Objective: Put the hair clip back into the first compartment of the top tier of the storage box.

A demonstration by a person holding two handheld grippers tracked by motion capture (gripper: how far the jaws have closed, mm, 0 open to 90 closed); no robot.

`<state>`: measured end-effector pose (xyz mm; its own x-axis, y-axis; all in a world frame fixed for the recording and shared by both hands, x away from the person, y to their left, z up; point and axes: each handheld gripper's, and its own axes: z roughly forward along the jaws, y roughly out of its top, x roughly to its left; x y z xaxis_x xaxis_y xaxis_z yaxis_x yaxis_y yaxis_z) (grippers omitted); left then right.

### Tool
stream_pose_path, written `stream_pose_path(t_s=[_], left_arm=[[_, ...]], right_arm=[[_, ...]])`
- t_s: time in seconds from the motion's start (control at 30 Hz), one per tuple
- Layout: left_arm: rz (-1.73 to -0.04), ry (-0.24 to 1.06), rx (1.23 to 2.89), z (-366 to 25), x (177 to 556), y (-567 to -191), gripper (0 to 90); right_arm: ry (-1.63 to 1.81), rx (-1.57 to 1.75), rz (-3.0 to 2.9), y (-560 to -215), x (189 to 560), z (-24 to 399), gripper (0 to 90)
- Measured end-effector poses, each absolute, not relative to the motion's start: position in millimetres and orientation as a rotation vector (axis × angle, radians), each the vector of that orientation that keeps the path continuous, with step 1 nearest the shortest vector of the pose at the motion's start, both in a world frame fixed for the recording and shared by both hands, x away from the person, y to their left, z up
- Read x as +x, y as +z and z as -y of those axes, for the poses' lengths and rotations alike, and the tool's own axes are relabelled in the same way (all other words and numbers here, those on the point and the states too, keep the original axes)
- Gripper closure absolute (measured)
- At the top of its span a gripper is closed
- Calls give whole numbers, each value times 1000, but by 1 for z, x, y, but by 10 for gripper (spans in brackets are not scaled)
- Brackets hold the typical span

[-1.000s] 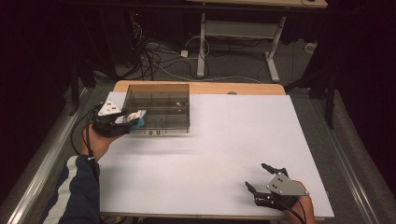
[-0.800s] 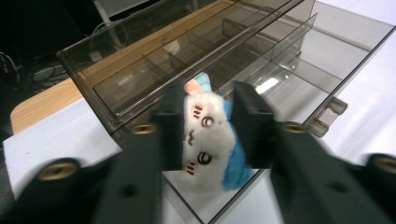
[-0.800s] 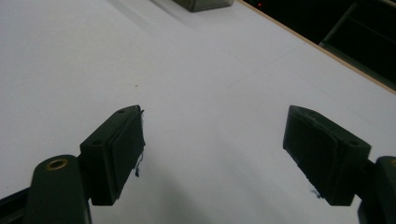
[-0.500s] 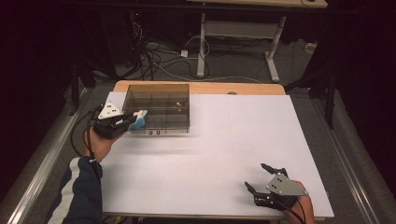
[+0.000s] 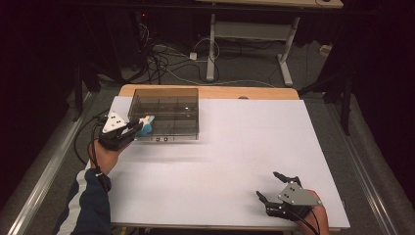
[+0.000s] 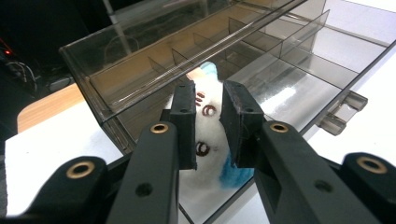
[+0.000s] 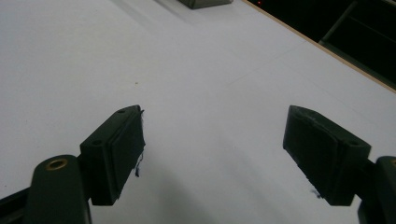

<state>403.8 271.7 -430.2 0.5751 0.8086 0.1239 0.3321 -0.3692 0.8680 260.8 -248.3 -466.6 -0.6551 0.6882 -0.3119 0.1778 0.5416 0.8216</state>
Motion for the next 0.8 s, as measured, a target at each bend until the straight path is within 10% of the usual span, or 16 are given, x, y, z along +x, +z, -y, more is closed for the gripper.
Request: stream_pose_path(t_s=[0.8], left_arm=[[-909, 814, 1836, -271, 390, -423, 702]], right_arm=[[1044, 682, -2153, -467, 260, 247, 211]])
